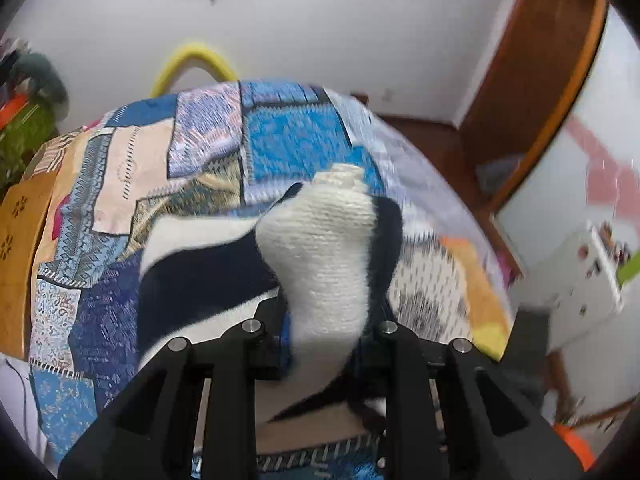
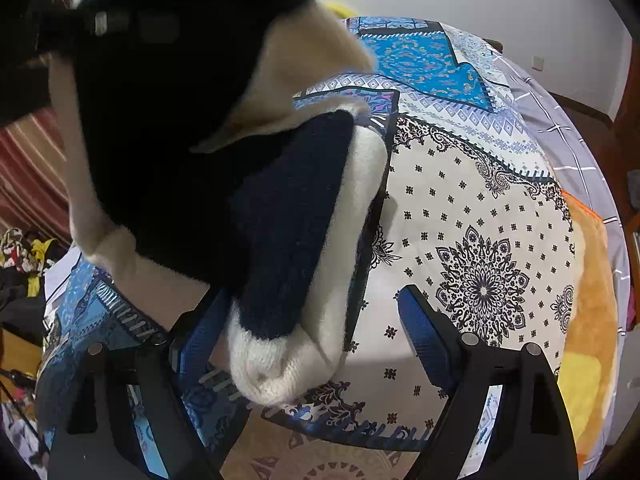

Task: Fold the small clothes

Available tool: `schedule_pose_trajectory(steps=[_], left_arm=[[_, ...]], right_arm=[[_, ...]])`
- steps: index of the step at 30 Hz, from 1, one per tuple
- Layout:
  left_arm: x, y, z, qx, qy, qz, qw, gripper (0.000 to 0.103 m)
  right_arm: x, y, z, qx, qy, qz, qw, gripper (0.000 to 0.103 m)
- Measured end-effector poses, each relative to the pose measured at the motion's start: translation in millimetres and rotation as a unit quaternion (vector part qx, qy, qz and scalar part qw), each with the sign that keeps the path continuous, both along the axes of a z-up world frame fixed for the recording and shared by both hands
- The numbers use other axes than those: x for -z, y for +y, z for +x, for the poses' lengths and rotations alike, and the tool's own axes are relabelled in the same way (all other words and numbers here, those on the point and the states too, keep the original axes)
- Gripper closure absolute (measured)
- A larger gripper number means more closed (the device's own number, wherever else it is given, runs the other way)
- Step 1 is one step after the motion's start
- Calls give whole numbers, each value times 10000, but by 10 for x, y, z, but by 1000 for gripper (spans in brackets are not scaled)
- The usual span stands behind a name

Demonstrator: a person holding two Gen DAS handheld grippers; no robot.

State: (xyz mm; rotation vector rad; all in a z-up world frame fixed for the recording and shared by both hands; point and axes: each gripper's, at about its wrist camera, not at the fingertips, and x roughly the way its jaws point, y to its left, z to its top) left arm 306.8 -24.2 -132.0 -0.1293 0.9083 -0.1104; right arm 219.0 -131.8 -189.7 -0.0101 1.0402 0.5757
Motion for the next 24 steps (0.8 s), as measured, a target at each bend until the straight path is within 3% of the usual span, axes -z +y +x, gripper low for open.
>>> schedule_pose_trajectory(steps=[4,10,17,24], left_arm=[[180,-35,-105,186,229,63,9995,81],[207,-59,-276,369,283,195,9987,75],[25,10,-510,537,58,517,9972,38],[-30,334,-693,268,72,694,9972,31]], right_arm=[[-20,-20,-17,12,4,20,10000,19],[-110,-72,-77,29,-60,-38,10000,19],[-361,-170,-211,126,-302,-79,9994,19],[-706,-196,-316,188,-548,114,9983,19]])
